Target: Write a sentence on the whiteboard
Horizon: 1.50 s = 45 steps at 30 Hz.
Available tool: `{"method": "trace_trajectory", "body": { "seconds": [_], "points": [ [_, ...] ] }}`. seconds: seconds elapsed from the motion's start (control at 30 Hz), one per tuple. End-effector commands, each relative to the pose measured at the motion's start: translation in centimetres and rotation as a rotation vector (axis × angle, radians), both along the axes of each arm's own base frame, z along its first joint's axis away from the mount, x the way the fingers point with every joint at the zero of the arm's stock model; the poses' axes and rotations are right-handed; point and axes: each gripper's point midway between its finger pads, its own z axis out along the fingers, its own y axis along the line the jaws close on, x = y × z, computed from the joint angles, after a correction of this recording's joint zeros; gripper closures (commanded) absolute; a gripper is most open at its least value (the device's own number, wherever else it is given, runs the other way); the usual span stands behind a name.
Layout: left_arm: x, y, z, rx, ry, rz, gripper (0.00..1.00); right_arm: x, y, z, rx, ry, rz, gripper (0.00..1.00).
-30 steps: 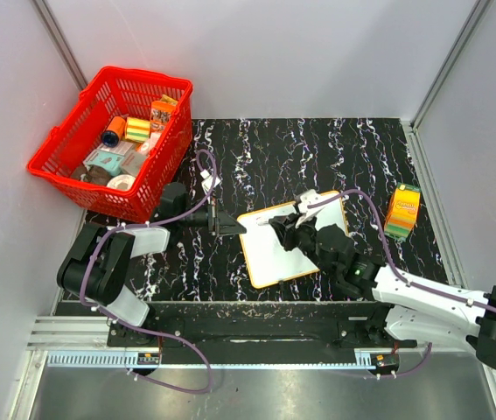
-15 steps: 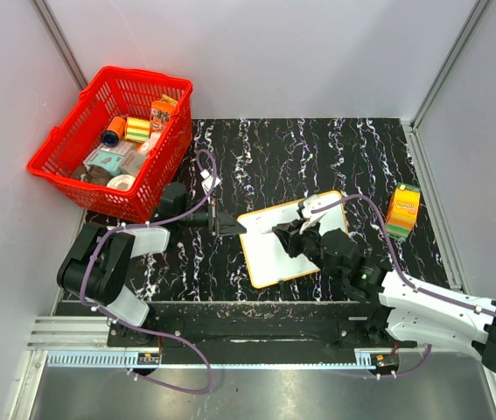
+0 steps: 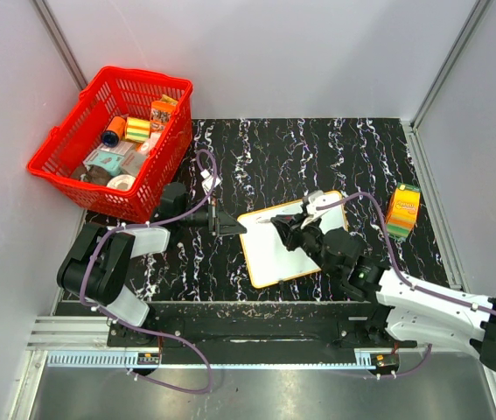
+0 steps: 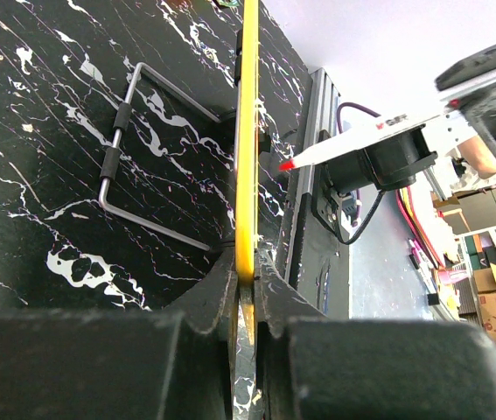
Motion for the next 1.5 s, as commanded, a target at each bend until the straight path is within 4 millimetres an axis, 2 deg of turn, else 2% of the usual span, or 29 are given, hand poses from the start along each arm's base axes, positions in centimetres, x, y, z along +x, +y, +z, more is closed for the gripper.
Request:
{"method": "trace_trajectory", "body": {
  "seconds": [0.0,0.43,0.7,0.83,1.47],
  "points": [
    [-0.1,-0.3,0.4,-0.011,-0.122,-0.037,1.00,1.2,0.3,3.1,0.057,-0.062,-0.053,1.00],
    [-0.3,-0.4,0.3,-0.011,-0.121,-0.041,1.00,1.4,0.4,3.9,0.083,-0.084,-0.058,1.00],
    [-0.4,-0.4,0.3,-0.010,-0.118,-0.043,1.00,1.8,1.1,2.4,0.057,-0.056,-0.056,1.00],
    [-0.4,-0.4,0.3,-0.010,-0.121,-0.045,1.00,1.8,1.0,1.3,0.041,-0.036,-0.062,1.00],
    [-0.4,-0.4,0.2,-0.005,-0.120,-0.042,1.00,0.7,-0.1,-1.2,0.000,0.027,-0.047,1.00]
  ]
}}
